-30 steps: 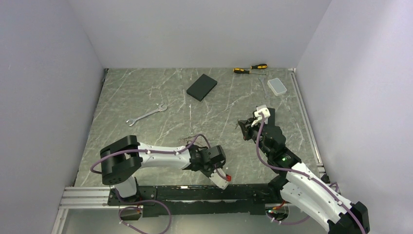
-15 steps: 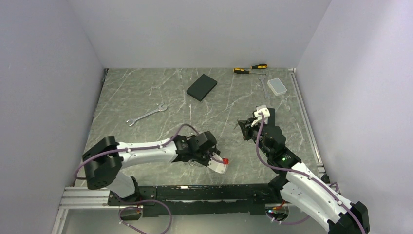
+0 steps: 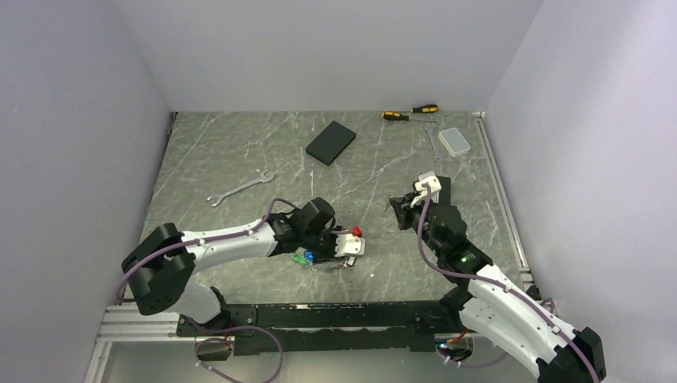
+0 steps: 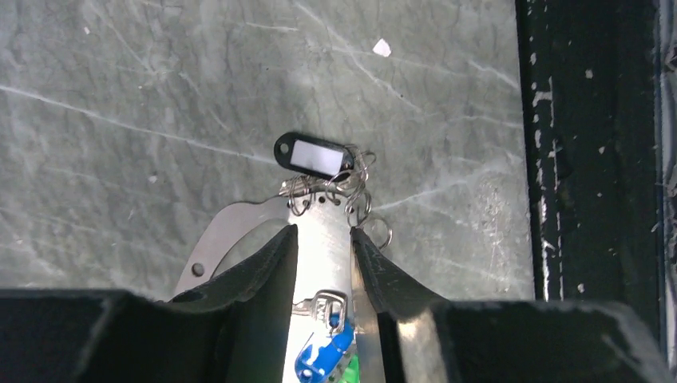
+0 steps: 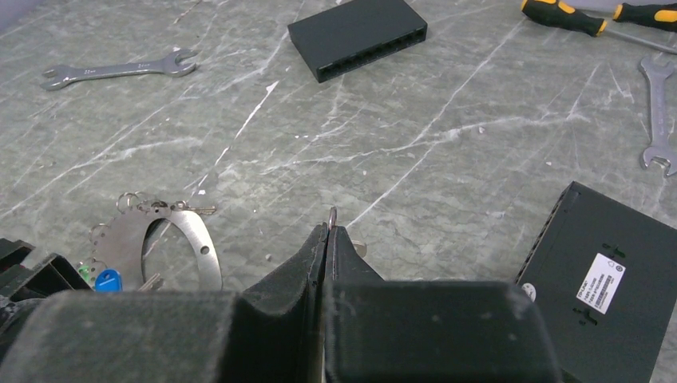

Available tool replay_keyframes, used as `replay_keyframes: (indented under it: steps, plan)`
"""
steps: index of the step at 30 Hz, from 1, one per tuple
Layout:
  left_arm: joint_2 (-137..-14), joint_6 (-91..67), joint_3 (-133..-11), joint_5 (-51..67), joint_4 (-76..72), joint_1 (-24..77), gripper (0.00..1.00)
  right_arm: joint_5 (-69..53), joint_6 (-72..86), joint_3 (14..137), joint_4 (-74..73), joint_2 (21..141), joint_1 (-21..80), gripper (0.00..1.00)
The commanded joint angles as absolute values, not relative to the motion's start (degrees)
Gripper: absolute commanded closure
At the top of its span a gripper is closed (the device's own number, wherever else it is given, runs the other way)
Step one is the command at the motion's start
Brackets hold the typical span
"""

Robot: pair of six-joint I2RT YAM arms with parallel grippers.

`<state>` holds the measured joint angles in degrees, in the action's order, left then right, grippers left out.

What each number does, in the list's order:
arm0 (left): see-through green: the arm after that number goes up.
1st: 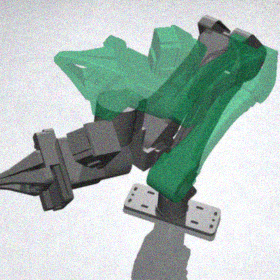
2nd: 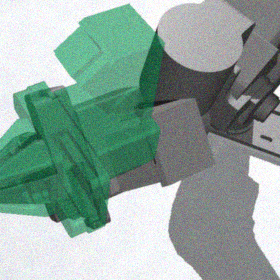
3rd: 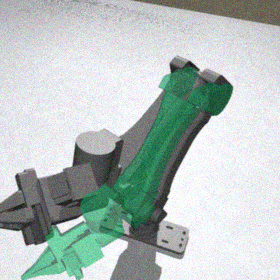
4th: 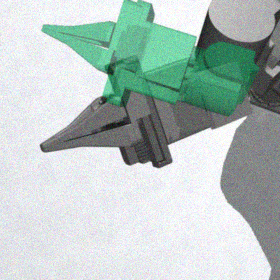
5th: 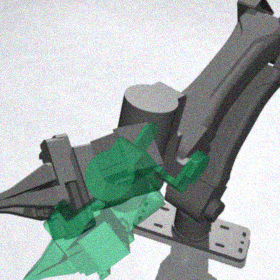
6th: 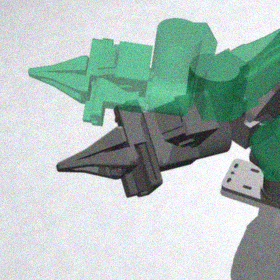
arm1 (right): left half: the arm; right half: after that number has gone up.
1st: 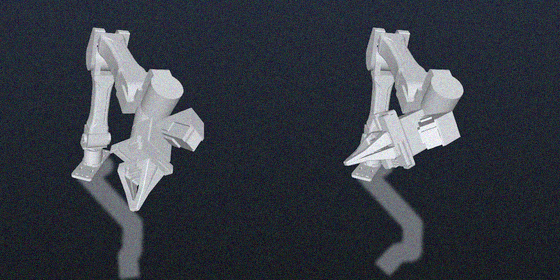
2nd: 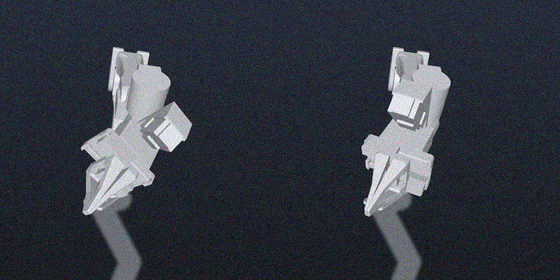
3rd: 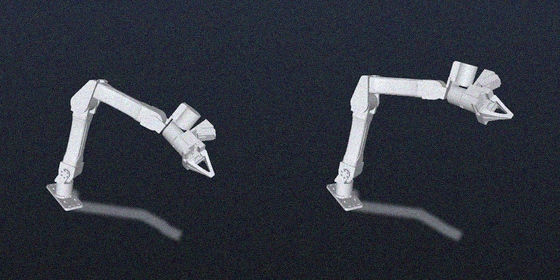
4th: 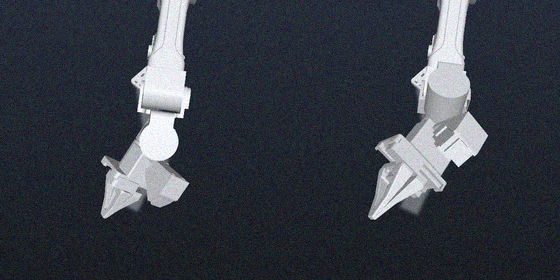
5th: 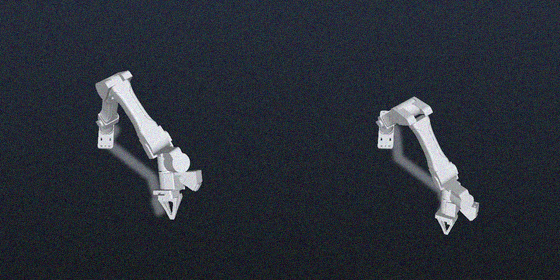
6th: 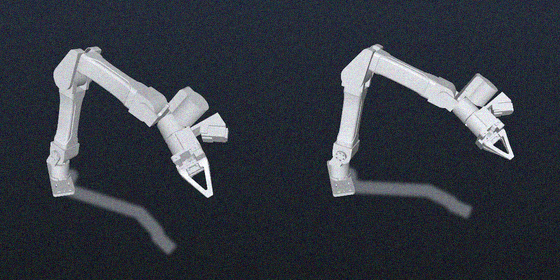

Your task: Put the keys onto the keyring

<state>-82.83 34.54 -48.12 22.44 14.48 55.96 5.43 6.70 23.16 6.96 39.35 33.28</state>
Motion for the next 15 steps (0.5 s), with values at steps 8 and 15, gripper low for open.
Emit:
replay_keyframes:
  steps: [8, 15]
  plan:
    - [-87.93, 26.34, -48.01, 30.22, 9.34, 54.32, 0.67, 5.16, 7.56, 23.57, 8.97, 38.58, 33.11, 1.00]
    - [-89.93, 25.85, -47.75, 30.24, 9.32, 53.55, 0.67, 5.27, 7.56, 23.47, 8.96, 38.51, 33.07, 1.00]
